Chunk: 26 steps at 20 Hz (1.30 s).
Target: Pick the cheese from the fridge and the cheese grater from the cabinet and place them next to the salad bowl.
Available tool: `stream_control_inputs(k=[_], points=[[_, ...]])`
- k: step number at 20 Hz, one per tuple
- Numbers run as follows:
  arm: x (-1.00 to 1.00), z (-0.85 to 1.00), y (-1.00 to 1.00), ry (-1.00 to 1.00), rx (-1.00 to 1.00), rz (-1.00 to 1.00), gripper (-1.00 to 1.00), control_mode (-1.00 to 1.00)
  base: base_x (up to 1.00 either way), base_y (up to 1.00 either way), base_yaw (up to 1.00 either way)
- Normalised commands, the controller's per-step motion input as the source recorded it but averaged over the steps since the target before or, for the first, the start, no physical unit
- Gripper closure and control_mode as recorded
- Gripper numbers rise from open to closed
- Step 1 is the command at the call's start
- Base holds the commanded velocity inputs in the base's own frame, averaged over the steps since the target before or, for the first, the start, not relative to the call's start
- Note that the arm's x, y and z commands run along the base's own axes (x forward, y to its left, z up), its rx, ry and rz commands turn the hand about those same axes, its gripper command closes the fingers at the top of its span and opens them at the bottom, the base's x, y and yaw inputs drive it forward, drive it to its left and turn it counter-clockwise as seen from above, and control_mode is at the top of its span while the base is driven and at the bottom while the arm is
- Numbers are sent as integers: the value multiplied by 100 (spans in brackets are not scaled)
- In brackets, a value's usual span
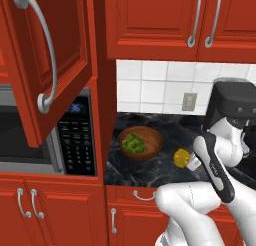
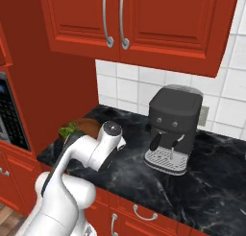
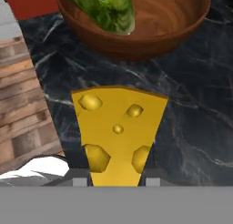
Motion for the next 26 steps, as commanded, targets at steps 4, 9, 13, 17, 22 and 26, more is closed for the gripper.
stream_control_inputs(k=[4, 9, 13, 17, 22, 26], points=[[46, -30, 0, 0, 3, 22, 100, -100, 0, 0, 0], [66, -11, 0, 0, 7, 16, 100, -100, 0, 0, 0], [67, -10, -1, 0, 8, 15, 100, -100, 0, 0, 0], [65, -11, -2, 0, 10, 15, 100, -100, 0, 0, 0], [47, -17, -12, 0, 6, 15, 100, -100, 0, 0, 0], [33, -19, -11, -1, 2, 14, 100, -100, 0, 0, 0]])
